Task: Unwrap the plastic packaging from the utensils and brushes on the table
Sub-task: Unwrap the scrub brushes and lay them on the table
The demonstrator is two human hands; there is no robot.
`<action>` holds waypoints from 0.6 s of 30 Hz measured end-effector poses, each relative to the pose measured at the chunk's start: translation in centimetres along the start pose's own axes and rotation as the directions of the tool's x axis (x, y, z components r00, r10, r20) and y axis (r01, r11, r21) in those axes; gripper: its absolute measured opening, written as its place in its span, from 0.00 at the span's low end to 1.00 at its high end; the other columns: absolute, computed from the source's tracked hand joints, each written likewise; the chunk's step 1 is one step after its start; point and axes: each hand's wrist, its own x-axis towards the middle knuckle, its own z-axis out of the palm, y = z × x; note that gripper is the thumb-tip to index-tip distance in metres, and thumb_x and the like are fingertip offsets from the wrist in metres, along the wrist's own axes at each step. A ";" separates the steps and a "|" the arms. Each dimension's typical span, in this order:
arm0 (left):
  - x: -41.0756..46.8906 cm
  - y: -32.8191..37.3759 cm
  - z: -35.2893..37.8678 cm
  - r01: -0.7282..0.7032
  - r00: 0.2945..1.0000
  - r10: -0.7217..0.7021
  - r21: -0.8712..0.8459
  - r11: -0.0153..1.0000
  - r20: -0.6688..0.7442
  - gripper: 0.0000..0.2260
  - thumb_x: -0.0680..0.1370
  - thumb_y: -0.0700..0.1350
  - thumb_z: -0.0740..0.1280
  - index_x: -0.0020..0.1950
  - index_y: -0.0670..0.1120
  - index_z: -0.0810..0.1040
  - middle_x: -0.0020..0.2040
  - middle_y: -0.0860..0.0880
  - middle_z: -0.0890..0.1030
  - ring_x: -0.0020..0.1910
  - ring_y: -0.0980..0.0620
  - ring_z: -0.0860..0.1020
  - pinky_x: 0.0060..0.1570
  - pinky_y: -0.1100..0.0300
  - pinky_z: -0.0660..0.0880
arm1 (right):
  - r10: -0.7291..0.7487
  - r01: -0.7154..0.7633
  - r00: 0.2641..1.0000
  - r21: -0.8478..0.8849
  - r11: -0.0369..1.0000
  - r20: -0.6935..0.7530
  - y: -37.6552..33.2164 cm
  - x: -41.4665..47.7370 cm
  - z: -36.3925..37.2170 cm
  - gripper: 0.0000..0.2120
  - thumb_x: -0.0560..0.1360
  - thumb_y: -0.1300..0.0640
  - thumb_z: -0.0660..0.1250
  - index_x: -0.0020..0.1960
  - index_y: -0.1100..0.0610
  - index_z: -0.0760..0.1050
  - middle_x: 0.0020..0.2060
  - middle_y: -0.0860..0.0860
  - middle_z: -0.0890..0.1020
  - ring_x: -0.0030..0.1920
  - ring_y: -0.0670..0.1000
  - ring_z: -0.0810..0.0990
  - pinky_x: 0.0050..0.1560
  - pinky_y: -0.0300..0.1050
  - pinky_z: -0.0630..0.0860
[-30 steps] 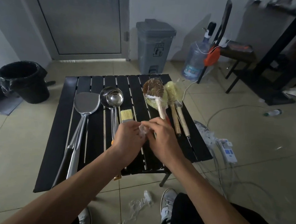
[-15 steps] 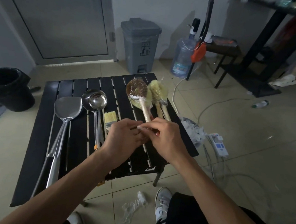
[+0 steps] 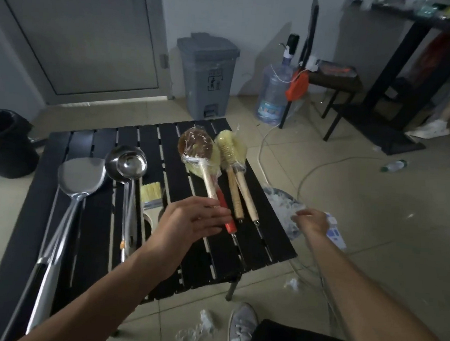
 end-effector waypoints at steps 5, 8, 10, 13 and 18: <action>0.5 0.2 -1.2 0.005 1.000 -0.005 -0.001 1.000 0.002 0.11 0.81 0.33 0.61 0.61 0.32 0.78 0.53 0.35 0.86 0.51 0.39 0.87 0.47 0.54 0.85 | -0.045 0.052 0.998 -0.141 0.989 0.049 0.1 2.8 0.7 0.17 0.77 0.54 0.75 0.63 0.61 0.81 0.58 0.60 0.84 0.47 0.55 0.79 0.22 0.28 0.67; 0.5 0.6 -1.9 -0.005 1.000 0.005 -0.005 1.000 0.017 0.11 0.77 0.38 0.66 0.57 0.35 0.79 0.49 0.38 0.87 0.46 0.42 0.88 0.43 0.55 0.85 | -0.035 0.057 0.995 -0.235 0.970 0.096 -0.1 2.7 0.3 0.21 0.85 0.48 0.61 0.69 0.61 0.78 0.67 0.61 0.80 0.63 0.61 0.79 0.51 0.39 0.76; 0.3 0.8 -2.3 -0.001 1.000 0.001 0.019 1.000 0.003 0.10 0.76 0.38 0.70 0.57 0.36 0.80 0.49 0.38 0.86 0.46 0.41 0.87 0.41 0.55 0.84 | -0.040 0.054 0.998 -0.262 0.963 0.058 -0.8 1.6 -0.6 0.22 0.86 0.48 0.54 0.69 0.61 0.78 0.68 0.62 0.78 0.67 0.63 0.76 0.64 0.49 0.70; -0.3 1.1 -2.8 0.025 1.000 -0.024 0.036 0.999 -0.003 0.12 0.74 0.37 0.71 0.57 0.36 0.80 0.49 0.37 0.85 0.45 0.41 0.87 0.41 0.55 0.83 | -0.161 0.156 0.987 -0.211 0.965 -0.008 -3.2 -0.9 -1.9 0.17 0.84 0.51 0.58 0.64 0.59 0.80 0.63 0.62 0.81 0.63 0.64 0.78 0.64 0.53 0.72; -1.9 1.9 -3.0 0.054 0.997 -0.049 0.083 0.995 -0.058 0.11 0.74 0.39 0.69 0.54 0.37 0.81 0.46 0.39 0.85 0.42 0.43 0.85 0.37 0.56 0.81 | -0.504 0.497 0.863 -0.126 0.859 -0.039 -9.1 -7.6 -1.6 0.09 0.81 0.57 0.66 0.59 0.58 0.81 0.52 0.54 0.85 0.53 0.54 0.83 0.56 0.49 0.79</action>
